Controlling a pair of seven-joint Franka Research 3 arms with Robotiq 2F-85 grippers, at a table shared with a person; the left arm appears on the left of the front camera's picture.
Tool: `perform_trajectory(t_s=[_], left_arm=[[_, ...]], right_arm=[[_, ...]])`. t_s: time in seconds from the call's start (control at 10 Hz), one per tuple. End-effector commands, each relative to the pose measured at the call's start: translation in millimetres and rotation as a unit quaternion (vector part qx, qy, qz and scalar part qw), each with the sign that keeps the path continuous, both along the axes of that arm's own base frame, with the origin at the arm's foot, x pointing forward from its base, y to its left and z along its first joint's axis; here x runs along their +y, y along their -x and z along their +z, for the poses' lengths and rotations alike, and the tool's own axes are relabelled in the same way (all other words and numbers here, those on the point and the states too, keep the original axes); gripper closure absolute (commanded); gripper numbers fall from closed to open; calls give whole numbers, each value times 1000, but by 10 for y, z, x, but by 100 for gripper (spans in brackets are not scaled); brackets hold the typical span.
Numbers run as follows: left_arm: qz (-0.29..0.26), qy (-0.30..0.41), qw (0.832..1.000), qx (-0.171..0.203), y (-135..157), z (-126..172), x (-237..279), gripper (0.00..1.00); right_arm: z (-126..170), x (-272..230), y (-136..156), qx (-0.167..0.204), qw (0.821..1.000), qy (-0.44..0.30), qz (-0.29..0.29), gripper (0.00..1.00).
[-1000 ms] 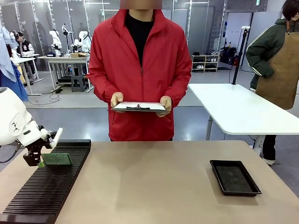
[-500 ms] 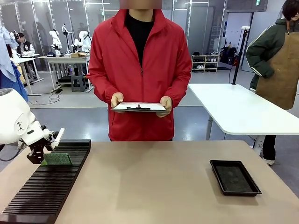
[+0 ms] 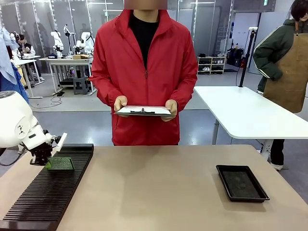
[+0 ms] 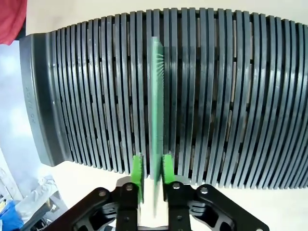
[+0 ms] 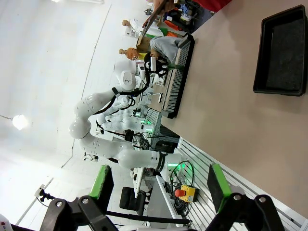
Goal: Inspect the PCB.
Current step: Pick up the Blank PCB and present it to the human.
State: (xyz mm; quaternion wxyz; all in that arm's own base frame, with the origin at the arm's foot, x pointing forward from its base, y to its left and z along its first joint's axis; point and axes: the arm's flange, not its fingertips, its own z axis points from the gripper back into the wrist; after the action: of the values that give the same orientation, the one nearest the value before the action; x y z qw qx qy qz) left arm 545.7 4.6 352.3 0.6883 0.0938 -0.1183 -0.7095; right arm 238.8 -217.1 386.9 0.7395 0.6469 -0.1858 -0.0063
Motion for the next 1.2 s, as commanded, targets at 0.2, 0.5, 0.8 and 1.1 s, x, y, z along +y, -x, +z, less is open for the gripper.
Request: perform_trajectory(t_s=[0.2, 0.5, 0.8, 1.1], left_arm=[[-11, 0, 1000, 18, -30, 123, 34, 100], [-6, 12, 999, 43, 16, 318, 52, 100], [45, 96, 994, 30, 90, 630, 195, 100], [82, 238, 964, 85, 207, 481, 251, 100]], right_arm=[[9, -6, 8, -4, 1000, -4, 0, 0], [9, -6, 8, -4, 1000, -4, 0, 0], [9, -6, 8, -4, 1000, -4, 0, 0], [9, -6, 8, -4, 1000, -4, 0, 0]])
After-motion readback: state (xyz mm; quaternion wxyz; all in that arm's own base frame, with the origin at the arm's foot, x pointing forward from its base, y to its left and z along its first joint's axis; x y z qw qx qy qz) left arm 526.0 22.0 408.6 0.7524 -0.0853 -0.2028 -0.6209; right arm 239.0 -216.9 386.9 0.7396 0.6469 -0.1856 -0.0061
